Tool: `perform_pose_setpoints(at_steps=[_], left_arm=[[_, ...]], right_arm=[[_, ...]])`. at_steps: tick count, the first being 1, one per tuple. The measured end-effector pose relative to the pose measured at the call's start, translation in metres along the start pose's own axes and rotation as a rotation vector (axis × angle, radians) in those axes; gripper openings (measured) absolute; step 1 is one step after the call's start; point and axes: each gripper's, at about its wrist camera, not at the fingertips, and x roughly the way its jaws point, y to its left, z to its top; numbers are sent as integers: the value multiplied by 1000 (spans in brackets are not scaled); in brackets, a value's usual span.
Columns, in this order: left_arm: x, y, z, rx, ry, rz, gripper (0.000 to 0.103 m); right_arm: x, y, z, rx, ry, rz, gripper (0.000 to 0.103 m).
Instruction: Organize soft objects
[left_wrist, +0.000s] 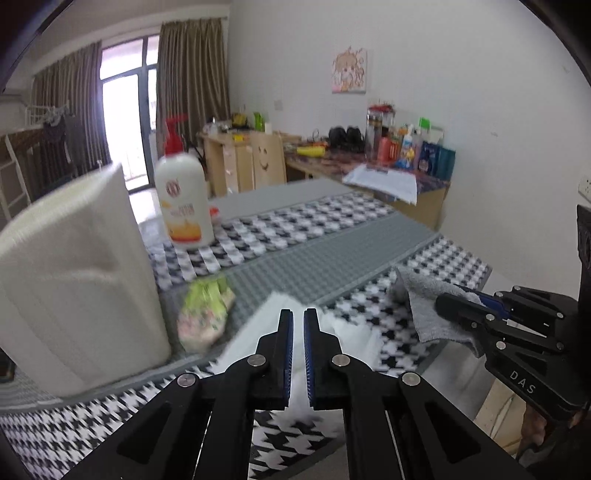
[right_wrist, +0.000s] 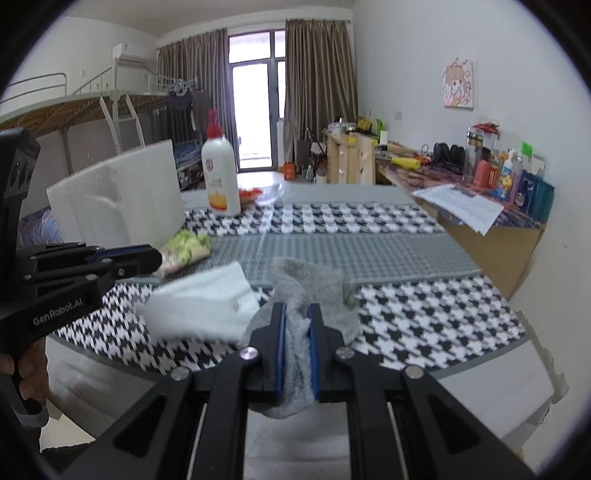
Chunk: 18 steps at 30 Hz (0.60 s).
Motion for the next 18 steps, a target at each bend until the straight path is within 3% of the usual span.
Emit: perform_pose_setpoints(at_steps=[10, 18], left_arm=[[-35, 8, 32, 6, -100, 30, 6], [-42, 14, 39, 13, -128, 39, 6]], right_arm=[[-23, 1, 31, 26, -86, -4, 14], [-21, 1, 40, 32, -102, -3, 14]])
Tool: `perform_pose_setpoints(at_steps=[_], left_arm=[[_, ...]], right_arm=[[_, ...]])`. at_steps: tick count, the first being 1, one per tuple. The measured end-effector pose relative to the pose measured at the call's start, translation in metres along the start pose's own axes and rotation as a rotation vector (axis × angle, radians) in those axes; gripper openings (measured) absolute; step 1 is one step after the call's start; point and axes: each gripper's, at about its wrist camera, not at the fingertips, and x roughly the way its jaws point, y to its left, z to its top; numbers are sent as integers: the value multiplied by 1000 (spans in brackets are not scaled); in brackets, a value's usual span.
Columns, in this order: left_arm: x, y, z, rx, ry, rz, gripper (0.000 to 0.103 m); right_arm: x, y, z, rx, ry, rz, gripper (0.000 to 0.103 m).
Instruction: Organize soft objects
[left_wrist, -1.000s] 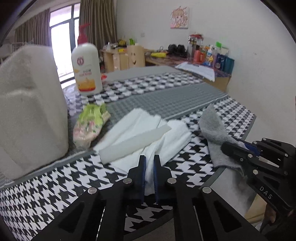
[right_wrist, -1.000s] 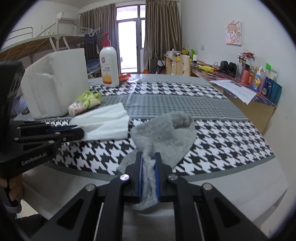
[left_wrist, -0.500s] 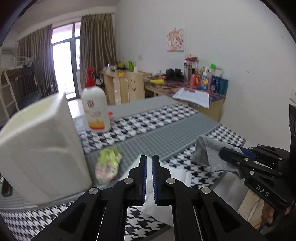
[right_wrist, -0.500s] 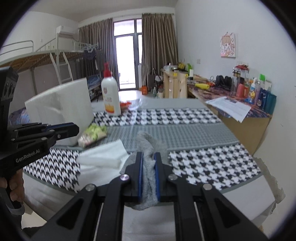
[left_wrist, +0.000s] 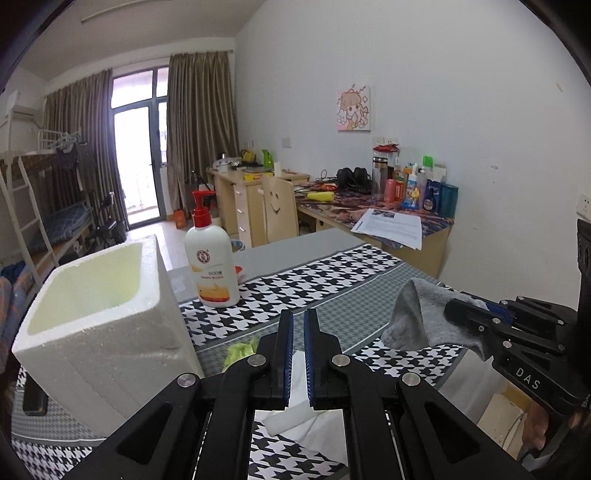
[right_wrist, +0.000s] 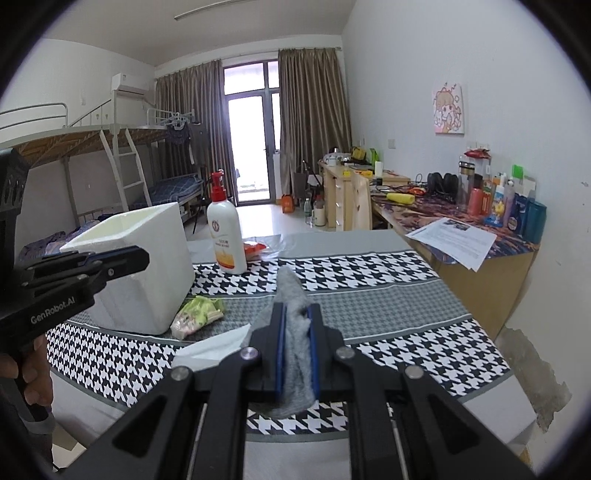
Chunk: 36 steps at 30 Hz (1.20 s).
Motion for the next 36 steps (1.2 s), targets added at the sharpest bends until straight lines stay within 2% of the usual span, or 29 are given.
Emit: perform_pose_setpoints(at_steps=[13, 15, 19, 21, 22, 23, 25, 36], left_arm=[[-8, 8, -5, -13, -14, -10, 6], [-5, 5, -9, -10, 2, -27, 6], [15, -12, -29, 15, 98, -85, 7], [23, -17, -37, 27, 136, -104, 11], [27, -20, -42, 34, 156, -107, 21], [31, -21, -46, 35, 173, -106, 37], [35, -23, -55, 37, 193, -109, 55], [68, -31, -86, 52, 347, -130, 56]], right_arm=[[-4, 10, 1, -14, -5, -3, 14], [-5, 12, 0, -18, -4, -7, 14], [-6, 10, -4, -11, 3, -14, 14], [-5, 10, -6, -9, 12, -11, 14], [-4, 9, -7, -9, 15, -13, 14], [-3, 8, -8, -7, 18, -13, 14], [-1, 5, -11, 1, 25, -10, 14], [12, -2, -25, 23, 66, 1, 14]])
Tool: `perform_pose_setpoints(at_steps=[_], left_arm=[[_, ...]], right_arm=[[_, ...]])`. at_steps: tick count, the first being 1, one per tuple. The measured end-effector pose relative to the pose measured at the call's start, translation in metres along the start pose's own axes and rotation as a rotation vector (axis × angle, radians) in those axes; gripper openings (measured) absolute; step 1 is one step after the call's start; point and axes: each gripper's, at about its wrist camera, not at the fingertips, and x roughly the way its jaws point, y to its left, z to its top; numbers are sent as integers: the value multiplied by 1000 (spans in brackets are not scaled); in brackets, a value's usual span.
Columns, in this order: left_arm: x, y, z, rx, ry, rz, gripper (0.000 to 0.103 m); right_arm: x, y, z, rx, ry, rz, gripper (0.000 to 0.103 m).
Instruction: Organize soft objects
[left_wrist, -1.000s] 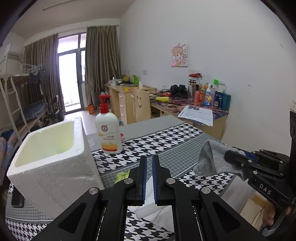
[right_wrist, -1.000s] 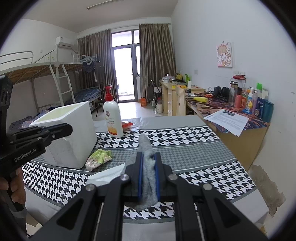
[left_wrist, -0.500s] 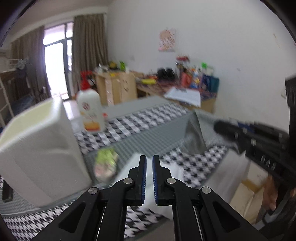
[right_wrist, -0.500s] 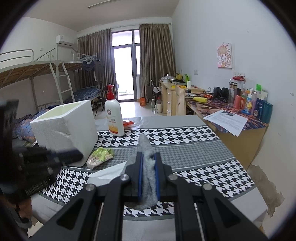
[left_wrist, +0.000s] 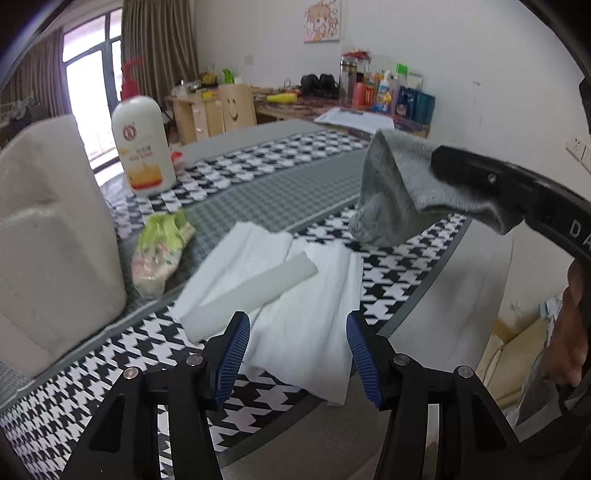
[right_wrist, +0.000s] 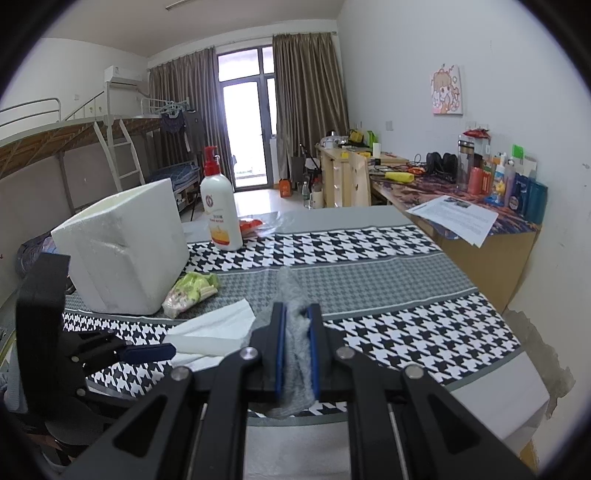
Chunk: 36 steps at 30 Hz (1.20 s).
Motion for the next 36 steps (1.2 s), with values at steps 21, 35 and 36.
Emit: perform_pose_setpoints(at_steps=[21, 35, 36], left_arm=[[21, -6, 0, 56, 68, 2, 4], [-49, -4, 49, 50, -187, -41, 3], [-54, -3, 51, 51, -202, -39, 3]], right_arm=[[0, -6, -5, 13, 9, 7, 14], [-26, -7, 11, 19, -58, -17, 14], [-27, -6, 12, 16, -61, -18, 14]])
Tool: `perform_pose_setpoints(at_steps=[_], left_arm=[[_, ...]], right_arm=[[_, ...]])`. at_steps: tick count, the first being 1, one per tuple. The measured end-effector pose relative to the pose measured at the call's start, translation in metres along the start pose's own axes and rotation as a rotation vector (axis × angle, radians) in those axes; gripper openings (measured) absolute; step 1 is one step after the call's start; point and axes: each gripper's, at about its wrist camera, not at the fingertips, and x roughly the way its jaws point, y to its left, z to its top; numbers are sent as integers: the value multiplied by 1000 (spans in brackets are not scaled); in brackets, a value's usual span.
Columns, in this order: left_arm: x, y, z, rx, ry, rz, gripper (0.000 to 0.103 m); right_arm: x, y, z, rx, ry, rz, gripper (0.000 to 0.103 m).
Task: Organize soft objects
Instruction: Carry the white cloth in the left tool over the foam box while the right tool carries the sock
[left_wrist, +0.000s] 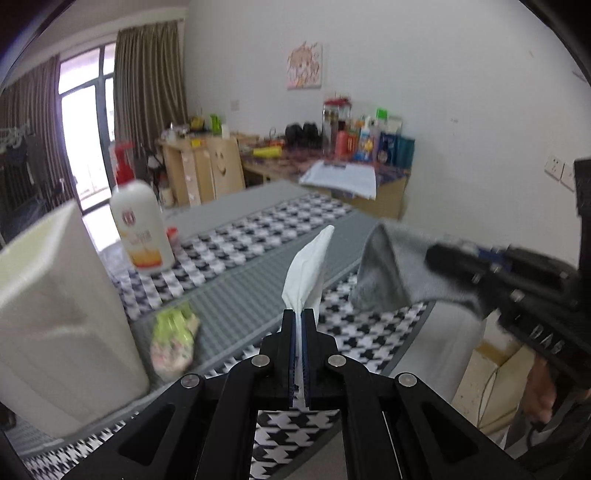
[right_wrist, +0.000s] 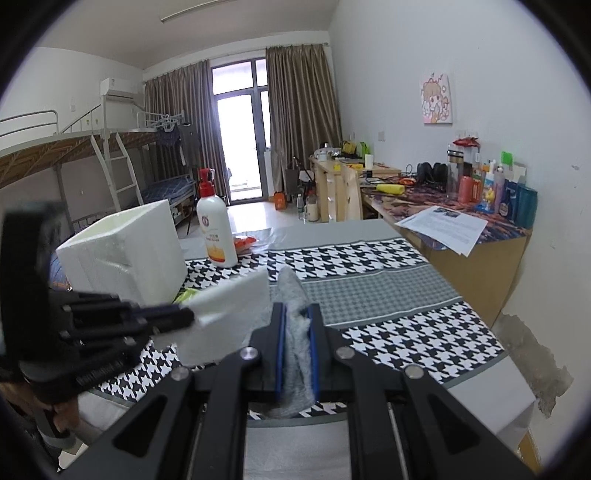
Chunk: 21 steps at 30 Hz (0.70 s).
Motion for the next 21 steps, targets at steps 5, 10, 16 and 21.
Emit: perform_pose_setpoints(at_steps=[5, 10, 16, 21], left_arm=[[-24, 5, 13, -4, -68, 16, 3], [-41, 13, 17, -15, -109, 40, 3], [-52, 17, 14, -19, -130, 69, 3], [-62, 26, 7, -43, -144, 100, 3]], right_arm=[[-2, 5, 6, -13, -14, 3, 14], [-4, 11, 8, -26, -22, 9, 14], [-8, 20, 10, -47, -32, 20, 14], [-9, 30, 11, -65, -39, 43, 14]])
